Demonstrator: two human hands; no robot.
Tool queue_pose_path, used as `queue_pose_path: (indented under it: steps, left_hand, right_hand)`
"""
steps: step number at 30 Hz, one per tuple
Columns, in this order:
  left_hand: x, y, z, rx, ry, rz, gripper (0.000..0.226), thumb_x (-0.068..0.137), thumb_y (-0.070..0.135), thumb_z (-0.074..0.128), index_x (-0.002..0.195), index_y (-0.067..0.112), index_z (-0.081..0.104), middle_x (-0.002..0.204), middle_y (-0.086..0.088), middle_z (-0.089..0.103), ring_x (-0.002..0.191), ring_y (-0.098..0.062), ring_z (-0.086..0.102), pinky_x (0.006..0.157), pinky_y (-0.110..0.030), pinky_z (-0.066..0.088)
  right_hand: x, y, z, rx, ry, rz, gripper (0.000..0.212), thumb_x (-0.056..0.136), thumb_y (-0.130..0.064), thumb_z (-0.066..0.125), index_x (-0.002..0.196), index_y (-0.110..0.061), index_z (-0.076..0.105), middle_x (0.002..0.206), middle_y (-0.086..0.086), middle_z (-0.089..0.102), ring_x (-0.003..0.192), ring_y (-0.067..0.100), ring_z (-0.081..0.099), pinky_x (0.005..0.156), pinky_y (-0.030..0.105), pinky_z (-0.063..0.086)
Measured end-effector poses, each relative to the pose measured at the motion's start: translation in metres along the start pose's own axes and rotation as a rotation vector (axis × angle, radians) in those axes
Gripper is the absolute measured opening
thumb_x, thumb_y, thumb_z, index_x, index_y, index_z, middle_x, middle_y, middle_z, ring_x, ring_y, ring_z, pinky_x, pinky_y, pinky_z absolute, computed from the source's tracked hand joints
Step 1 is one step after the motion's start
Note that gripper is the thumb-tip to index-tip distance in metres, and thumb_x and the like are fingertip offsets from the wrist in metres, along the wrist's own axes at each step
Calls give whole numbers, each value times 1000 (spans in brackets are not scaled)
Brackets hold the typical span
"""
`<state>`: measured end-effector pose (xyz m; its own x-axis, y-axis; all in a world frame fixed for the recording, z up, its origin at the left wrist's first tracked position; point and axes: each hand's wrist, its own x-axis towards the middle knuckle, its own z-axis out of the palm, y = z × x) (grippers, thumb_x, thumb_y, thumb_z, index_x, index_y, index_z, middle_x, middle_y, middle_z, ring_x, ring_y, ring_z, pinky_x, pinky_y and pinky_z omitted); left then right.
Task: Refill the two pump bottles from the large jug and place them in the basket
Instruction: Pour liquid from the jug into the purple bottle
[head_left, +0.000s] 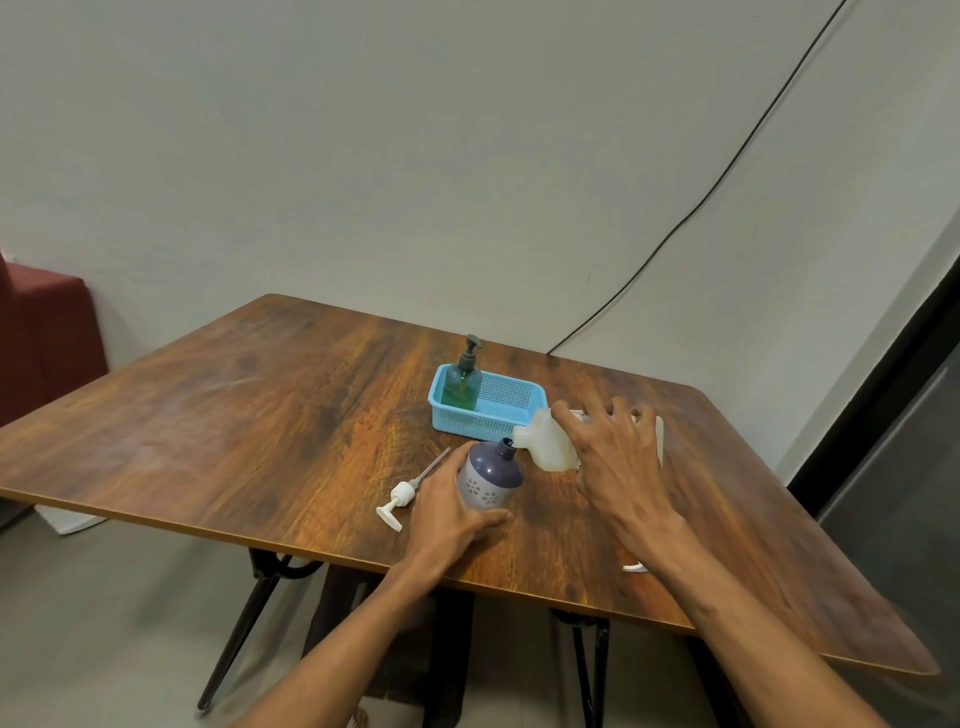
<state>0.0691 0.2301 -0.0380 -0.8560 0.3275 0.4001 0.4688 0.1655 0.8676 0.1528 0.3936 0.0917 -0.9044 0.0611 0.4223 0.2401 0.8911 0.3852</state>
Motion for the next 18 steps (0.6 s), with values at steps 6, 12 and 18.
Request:
queue_pose_path:
  steps: [6, 12, 18]
  left_hand:
    - [0, -1, 0, -3, 2, 0, 91, 51, 56, 88, 132, 35, 51, 119, 18, 63, 110, 1, 60, 96, -36, 55]
    - [0, -1, 0, 5, 3, -3, 92, 50, 55, 89, 132, 36, 51, 119, 18, 63, 110, 2, 59, 96, -35, 54]
    - [0, 0, 0, -3, 8, 1, 88, 52, 49, 90, 130, 35, 52, 117, 19, 64, 108, 3, 60, 95, -33, 55]
  right_hand:
    - [-2, -2, 0, -8, -2, 51, 76, 55, -21, 90, 123, -24, 58, 115, 14, 61, 95, 38, 60, 78, 53, 46]
    - [-2, -2, 0, -26, 5, 44, 80, 47, -21, 92, 119, -23, 58, 109, 14, 62, 89, 37, 60, 75, 53, 46]
    - [-2, -1, 2, -47, -21, 66, 77, 57, -23, 88, 126, -26, 54, 116, 13, 60, 98, 37, 58, 80, 53, 44]
